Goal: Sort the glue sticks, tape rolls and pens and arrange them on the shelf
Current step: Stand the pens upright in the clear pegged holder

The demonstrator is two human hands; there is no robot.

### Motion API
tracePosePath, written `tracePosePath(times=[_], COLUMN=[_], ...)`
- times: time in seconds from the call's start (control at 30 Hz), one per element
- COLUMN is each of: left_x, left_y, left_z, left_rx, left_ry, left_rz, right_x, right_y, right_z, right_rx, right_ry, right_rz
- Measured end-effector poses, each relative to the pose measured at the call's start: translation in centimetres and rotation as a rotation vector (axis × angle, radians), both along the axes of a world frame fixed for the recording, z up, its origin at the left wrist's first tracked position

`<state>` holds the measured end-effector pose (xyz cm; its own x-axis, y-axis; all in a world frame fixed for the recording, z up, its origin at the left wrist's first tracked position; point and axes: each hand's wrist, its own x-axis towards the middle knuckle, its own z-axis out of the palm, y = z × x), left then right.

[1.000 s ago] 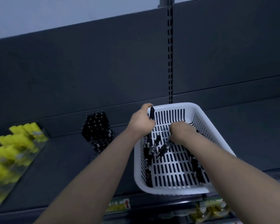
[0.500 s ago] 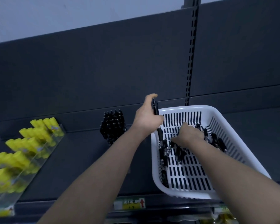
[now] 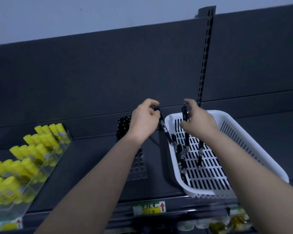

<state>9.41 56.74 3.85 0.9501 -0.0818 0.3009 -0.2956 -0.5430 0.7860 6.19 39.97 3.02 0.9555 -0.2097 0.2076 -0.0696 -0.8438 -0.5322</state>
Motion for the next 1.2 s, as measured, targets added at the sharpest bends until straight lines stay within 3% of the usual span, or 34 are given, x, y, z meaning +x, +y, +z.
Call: tracePosePath(times=[0.2,0.37,0.5,1.0,1.2], left_x=[-0.7,-1.5,-1.9,-1.9,-2.3], left_y=[6.1,10.0,11.2,11.8,12.0], left_z=[2.4,2.2,0.4,-2.0,-2.9], left_rx=[0.081,0.400,0.508,0.571,0.512], left_ry=[-0.086,-0.083,-0.061,-0.090,-0.103], left_rz=[0.077,0.084,0.081,0.048,0.062], right_x=[-1.7,-1.2,-1.0,-0.8,-0.6], right_y=[6.4,10.0,11.6,13.2,13.6], right_z=[2.8,1.1,-0.5,-2.6,-3.1], right_rx=[0.027,0.081,0.064,0.068,0.092], right_ry=[-0.203,-0.239,-0.255,-0.353,-0.350], right_rz=[0.172,0.271,0.310,0.285,0.261])
